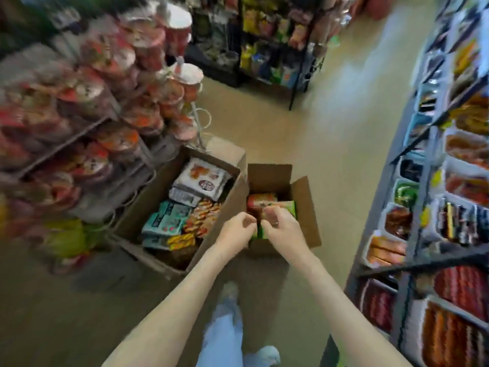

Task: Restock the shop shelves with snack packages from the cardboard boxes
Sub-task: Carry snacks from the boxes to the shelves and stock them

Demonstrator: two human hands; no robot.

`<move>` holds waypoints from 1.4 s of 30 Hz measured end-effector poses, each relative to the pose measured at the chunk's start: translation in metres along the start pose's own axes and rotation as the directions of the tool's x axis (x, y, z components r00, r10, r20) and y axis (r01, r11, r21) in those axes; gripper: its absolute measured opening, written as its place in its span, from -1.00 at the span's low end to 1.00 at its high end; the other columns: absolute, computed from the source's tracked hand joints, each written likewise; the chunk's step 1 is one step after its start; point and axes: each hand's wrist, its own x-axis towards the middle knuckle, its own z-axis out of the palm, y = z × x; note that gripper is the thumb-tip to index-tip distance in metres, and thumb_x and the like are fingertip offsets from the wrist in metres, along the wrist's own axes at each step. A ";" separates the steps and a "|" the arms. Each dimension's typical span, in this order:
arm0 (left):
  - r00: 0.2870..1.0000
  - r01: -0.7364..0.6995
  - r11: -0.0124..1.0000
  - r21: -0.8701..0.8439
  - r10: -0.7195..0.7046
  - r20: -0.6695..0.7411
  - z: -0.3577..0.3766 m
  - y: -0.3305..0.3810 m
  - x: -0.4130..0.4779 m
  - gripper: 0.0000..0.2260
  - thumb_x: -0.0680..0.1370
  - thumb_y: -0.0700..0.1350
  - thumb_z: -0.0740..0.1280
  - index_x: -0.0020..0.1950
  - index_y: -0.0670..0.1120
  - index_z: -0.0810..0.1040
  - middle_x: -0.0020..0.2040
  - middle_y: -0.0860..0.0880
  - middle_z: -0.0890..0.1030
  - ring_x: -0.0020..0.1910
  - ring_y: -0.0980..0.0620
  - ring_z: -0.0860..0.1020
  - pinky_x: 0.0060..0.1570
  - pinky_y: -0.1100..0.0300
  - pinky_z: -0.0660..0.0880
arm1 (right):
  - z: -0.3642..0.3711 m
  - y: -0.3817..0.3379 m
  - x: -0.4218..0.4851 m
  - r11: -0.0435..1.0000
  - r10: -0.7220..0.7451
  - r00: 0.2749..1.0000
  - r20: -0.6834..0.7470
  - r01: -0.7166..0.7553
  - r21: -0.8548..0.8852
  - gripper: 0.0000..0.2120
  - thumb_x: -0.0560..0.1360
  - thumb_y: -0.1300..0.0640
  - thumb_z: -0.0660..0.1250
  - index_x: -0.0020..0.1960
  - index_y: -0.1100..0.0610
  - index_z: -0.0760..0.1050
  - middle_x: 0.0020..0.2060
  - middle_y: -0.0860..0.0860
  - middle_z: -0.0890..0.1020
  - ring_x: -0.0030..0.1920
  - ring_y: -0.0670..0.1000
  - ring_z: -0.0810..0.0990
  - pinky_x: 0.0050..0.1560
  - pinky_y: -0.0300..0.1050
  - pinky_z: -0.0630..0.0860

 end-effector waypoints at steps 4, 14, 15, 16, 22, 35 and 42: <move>0.943 0.290 0.955 -0.064 -0.296 -0.149 -0.051 -0.099 0.020 -0.83 0.56 -0.11 0.26 0.12 -0.06 0.56 0.13 -0.06 0.62 0.14 -0.06 0.55 0.06 0.16 0.46 | 0.081 -0.011 0.049 0.998 0.024 0.975 0.223 -0.012 -0.055 -0.72 0.54 0.21 0.28 0.25 0.15 0.47 0.12 0.05 0.55 0.17 0.01 0.52 0.15 -0.25 0.41; 0.842 0.538 0.831 0.141 -0.524 -0.125 -0.092 -0.258 0.097 -0.63 0.56 -0.16 0.29 0.37 -0.06 0.38 0.29 -0.10 0.44 0.26 -0.10 0.45 0.24 0.07 0.42 | 0.206 0.024 0.160 0.950 0.262 0.858 0.442 -0.148 -0.276 -0.64 0.59 0.20 0.20 0.37 0.19 0.36 0.24 0.10 0.48 0.21 0.07 0.50 0.01 -0.28 0.37; 0.857 0.515 0.834 0.196 -0.503 -0.112 -0.089 -0.263 0.106 -0.59 0.56 -0.16 0.29 0.40 -0.05 0.36 0.31 -0.09 0.42 0.29 -0.09 0.42 0.27 0.06 0.40 | 0.213 0.029 0.166 0.944 0.283 0.848 0.449 -0.164 -0.285 -0.64 0.59 0.21 0.19 0.37 0.18 0.36 0.25 0.11 0.49 0.22 0.08 0.50 0.02 -0.29 0.37; 0.872 0.487 0.833 0.261 -0.478 -0.102 -0.085 -0.268 0.113 -0.58 0.56 -0.17 0.27 0.42 -0.04 0.34 0.32 -0.08 0.41 0.32 -0.09 0.39 0.30 0.05 0.38 | 0.219 0.033 0.171 0.939 0.301 0.836 0.458 -0.176 -0.295 -0.65 0.59 0.22 0.18 0.37 0.18 0.37 0.26 0.12 0.49 0.24 0.09 0.50 0.05 -0.27 0.38; 0.945 0.284 0.655 0.700 -0.314 -0.090 -0.065 -0.274 0.138 -0.65 0.60 -0.22 0.15 0.38 -0.05 0.34 0.32 -0.07 0.40 0.34 -0.07 0.34 0.26 0.09 0.32 | 0.229 0.048 0.184 0.930 0.344 0.781 0.521 -0.208 -0.303 -0.76 0.58 0.20 0.18 0.22 0.17 0.47 0.13 0.11 0.54 0.18 0.13 0.53 0.18 -0.09 0.45; 0.998 0.061 0.776 0.628 -0.062 -0.020 -0.081 -0.205 0.138 -0.78 0.57 -0.27 0.16 0.18 -0.07 0.41 0.19 -0.06 0.56 0.26 -0.06 0.44 0.26 0.12 0.31 | 0.155 0.037 0.189 0.938 0.305 0.779 0.548 -0.146 -0.314 -0.58 0.50 0.16 0.31 0.34 0.11 0.38 0.20 0.07 0.49 0.15 0.03 0.49 0.09 -0.20 0.42; 0.880 -0.234 0.666 0.708 0.455 -0.137 -0.079 -0.099 0.115 -0.61 0.19 -0.36 0.57 -0.07 -0.19 0.52 -0.24 -0.13 0.62 -0.27 -0.12 0.63 -0.33 0.11 0.57 | 0.068 0.023 0.147 0.985 0.159 0.900 0.405 -0.174 0.001 -0.37 0.46 0.11 0.42 0.46 -0.01 0.25 0.31 -0.06 0.43 0.03 -0.13 0.44 0.04 -0.30 0.40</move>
